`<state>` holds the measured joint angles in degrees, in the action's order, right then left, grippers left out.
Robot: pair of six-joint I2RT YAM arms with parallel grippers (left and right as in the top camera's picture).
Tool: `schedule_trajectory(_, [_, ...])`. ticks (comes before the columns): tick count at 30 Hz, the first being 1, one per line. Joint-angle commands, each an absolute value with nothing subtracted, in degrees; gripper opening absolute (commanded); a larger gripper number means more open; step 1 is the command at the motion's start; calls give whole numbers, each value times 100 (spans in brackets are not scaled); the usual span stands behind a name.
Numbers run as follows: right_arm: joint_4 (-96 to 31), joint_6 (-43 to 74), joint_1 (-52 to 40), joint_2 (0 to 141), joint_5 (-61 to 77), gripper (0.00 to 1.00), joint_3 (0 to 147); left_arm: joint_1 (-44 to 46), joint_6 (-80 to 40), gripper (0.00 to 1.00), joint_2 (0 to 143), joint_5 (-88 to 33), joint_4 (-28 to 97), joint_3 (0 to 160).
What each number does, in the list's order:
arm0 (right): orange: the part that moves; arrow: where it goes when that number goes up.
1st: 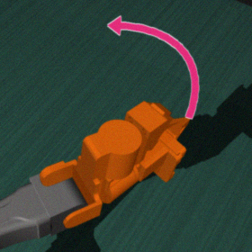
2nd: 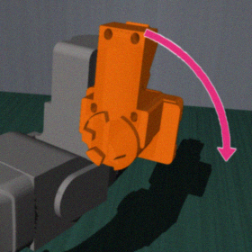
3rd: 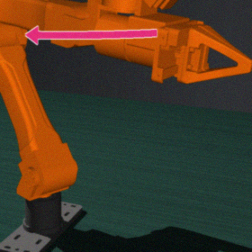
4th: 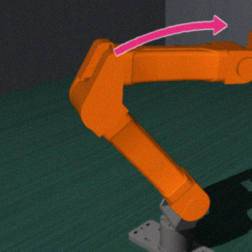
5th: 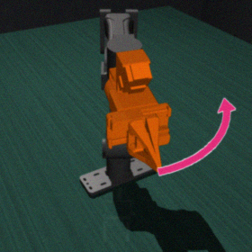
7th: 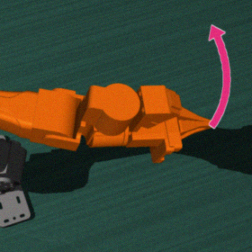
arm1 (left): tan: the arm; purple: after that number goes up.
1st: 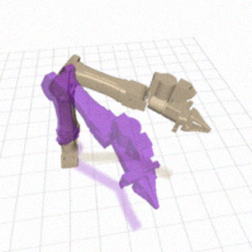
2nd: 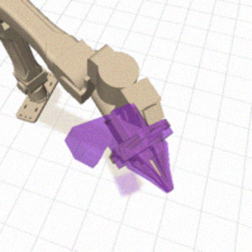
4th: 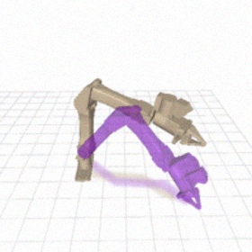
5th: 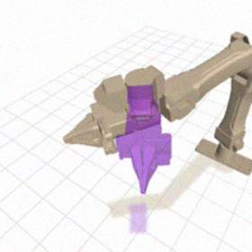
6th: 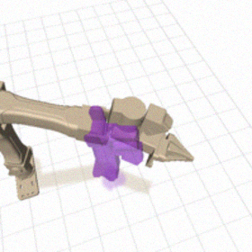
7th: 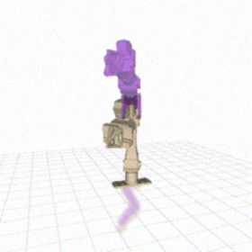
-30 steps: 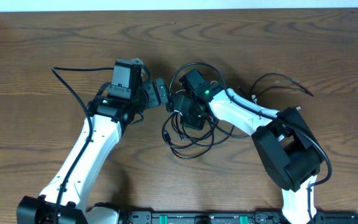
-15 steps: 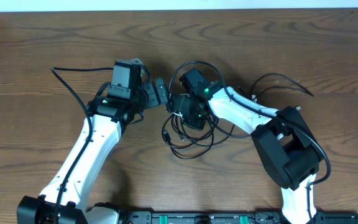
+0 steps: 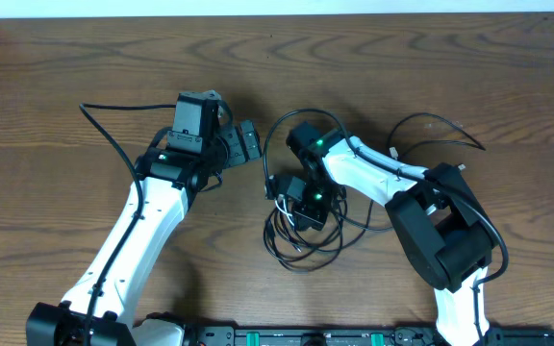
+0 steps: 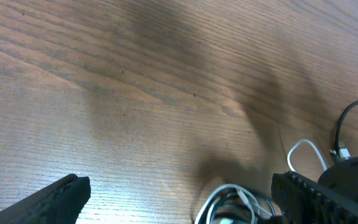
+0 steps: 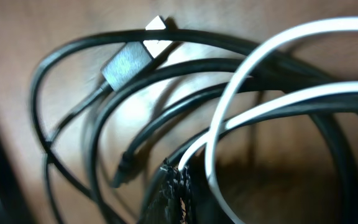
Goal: Untangle cables
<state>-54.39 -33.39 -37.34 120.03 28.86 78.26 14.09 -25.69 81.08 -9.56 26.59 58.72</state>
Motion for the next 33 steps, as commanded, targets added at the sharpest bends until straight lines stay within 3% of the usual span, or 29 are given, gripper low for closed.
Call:
schedule_trajectory(1, [-5631,-3286,-3658,11767,3680,1,7922,1404,-2561,100,8049,-945,2659,5872])
schedule_trajectory(13, [-5592,-3074,-2703,9880,5892,1,8025,1404,-2561,100,8049,-943,2659,5872])
schedule_trajectory(19, [-4952,-1859,-2108,9421,5931,1,8025,1404,-2561,100,8049,-943,2659,5872])
schedule_trajectory(27, [-2589,958,-1328,9386,6740,1,8025,1404,-2561,100,8049,-945,2659,5872])
schedule_trajectory(33, [-2401,1168,-1365,9386,5649,1,8025,1404,-2561,100,8049,-943,2659,5872])
